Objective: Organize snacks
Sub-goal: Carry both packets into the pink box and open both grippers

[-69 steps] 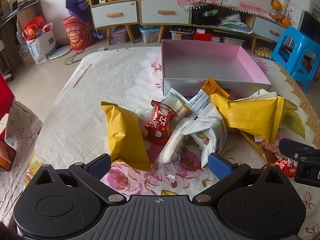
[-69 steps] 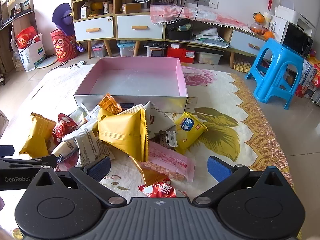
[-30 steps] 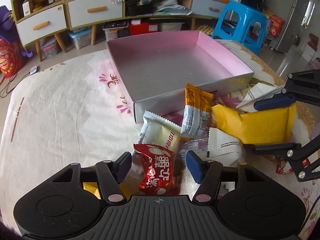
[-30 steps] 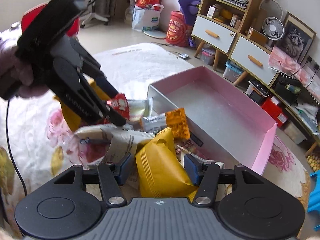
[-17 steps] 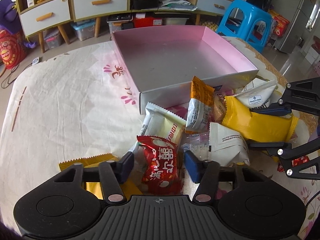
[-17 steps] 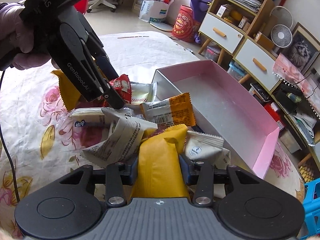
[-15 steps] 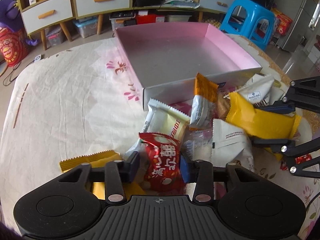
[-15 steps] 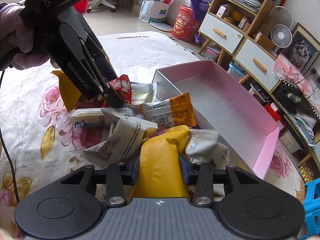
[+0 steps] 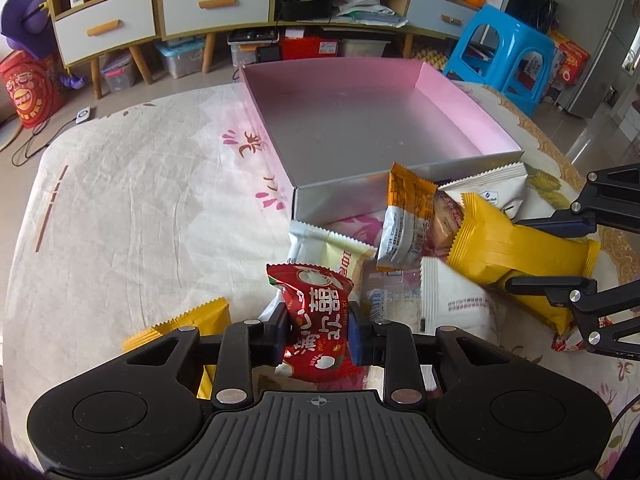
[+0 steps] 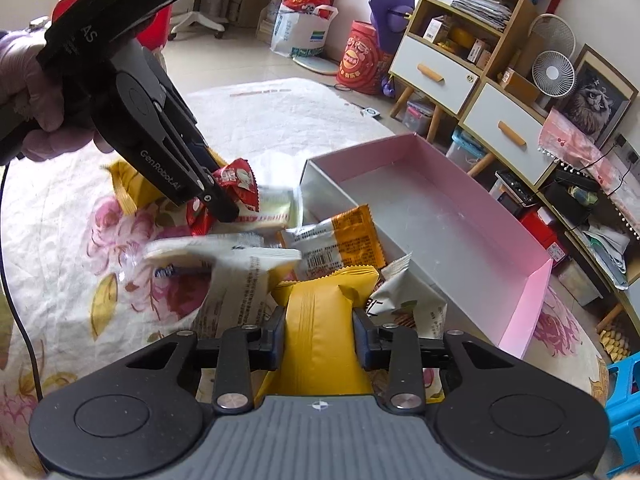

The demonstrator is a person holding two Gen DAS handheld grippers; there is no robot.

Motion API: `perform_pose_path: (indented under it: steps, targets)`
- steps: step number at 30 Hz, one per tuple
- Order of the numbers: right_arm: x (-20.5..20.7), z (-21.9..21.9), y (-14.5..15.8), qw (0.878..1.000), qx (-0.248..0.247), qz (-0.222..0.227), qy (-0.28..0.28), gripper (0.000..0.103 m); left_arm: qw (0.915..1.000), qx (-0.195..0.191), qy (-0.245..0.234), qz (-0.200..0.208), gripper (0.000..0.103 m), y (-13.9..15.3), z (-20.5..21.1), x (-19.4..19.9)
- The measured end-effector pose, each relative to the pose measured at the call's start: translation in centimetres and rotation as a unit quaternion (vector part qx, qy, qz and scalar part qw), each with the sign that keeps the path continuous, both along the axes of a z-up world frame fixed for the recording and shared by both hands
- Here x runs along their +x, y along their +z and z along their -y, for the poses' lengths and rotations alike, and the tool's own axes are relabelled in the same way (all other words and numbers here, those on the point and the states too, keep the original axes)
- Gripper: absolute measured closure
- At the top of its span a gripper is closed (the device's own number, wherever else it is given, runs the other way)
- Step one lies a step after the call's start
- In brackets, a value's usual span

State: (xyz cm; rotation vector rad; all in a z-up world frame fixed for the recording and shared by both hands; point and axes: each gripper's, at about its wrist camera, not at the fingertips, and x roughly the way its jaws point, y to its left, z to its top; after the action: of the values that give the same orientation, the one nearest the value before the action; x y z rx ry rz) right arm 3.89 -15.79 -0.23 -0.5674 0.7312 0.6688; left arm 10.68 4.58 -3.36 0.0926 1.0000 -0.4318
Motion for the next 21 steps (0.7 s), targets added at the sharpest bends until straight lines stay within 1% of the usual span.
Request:
perform_pose_path:
  steps: [10,21]
  targets:
    - [0.3,0.5,1.9,0.998,0.056,-0.001,-0.022,0.080,0.9997,-0.017,0.007,0.016,0.077,2.0,-0.1,-0.2]
    - [1.4,0.7,3.9,0.991,0.121,-0.004,-0.065,0.081,0.9976,-0.050,0.030,0.039,0.078,4.7,-0.2,0.4]
